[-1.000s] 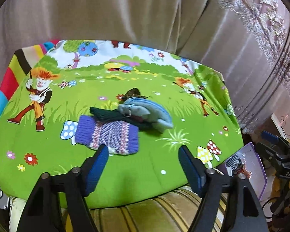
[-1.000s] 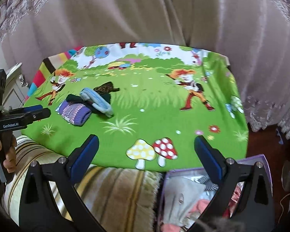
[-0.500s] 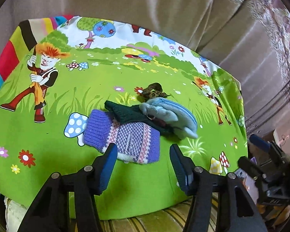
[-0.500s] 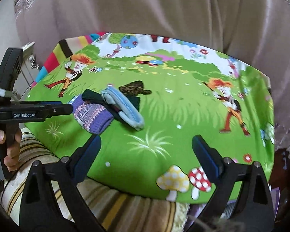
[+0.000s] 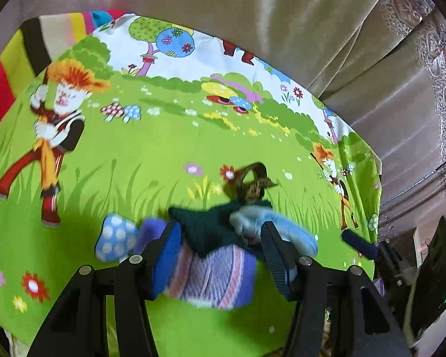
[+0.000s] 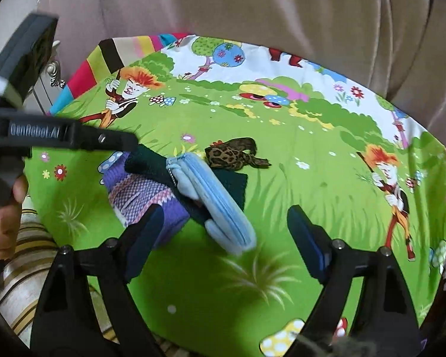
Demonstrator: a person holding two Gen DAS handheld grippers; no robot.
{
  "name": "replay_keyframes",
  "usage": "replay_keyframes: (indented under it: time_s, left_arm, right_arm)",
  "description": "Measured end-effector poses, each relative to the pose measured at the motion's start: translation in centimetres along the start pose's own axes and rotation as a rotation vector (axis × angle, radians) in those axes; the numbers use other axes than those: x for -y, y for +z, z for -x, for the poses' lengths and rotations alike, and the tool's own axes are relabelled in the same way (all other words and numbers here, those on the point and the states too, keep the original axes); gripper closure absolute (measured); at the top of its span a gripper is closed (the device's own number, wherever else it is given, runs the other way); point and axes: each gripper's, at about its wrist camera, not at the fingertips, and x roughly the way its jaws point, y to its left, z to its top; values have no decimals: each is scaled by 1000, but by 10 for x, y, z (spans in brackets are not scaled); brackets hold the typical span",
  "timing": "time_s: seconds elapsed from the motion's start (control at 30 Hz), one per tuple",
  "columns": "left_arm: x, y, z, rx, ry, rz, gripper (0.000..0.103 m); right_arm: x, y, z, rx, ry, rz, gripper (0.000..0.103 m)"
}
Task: Organize soft objects
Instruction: 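Grasp the leopard-print strap with the left tool while the right tool grasps the light blue glove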
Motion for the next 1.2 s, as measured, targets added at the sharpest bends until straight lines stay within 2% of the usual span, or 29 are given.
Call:
replay_keyframes:
  time_s: [0.1, 0.13, 0.2, 0.33, 0.37, 0.57, 0.77, 0.93, 1.0, 1.07, 1.17, 1.2]
  left_arm:
    - [4, 13, -10, -6, -3, -9, 46]
    - [5, 17, -14, -8, -1, -12, 46]
    - [7, 23, -22, -16, 2, -25, 46]
    - [10, 30, -40, -44, 14, -45, 46]
    - [11, 31, -43, -48, 15, -46, 46]
    - [23, 37, -68, -78, 29, -79, 46]
    - [43, 43, -96, -122, 46, -135, 46]
    - [60, 40, -122, -160, 118, -208, 46]
    - [64, 38, -130, -172, 145, -243, 57]
    - [67, 36, -137, -186, 160, -262, 76]
    - [70, 34, -138, -175, 156, -275, 87]
    - [71, 33, -136, -171, 151, -277, 88]
  right_arm:
    - [-1, 4, -13, -11, 5, 16, 23]
    - [-1, 4, -18, -18, 11, 18, 28]
    - [0, 5, -30, -42, 17, 16, 41]
    - [2, -2, -45, -83, 45, 11, 79]
    - [2, -3, -46, -86, 50, 11, 82]
    - [15, -10, -26, -59, 12, -18, 88]
    - [54, -26, 6, -28, -64, -127, 88]
    - [82, -48, 32, -23, -145, -194, 88]
    - [91, -57, 39, -29, -165, -227, 88]
    - [99, -69, 47, -40, -186, -258, 88]
    - [109, -83, 55, -54, -209, -295, 88]
    - [112, -87, 59, -56, -215, -311, 88]
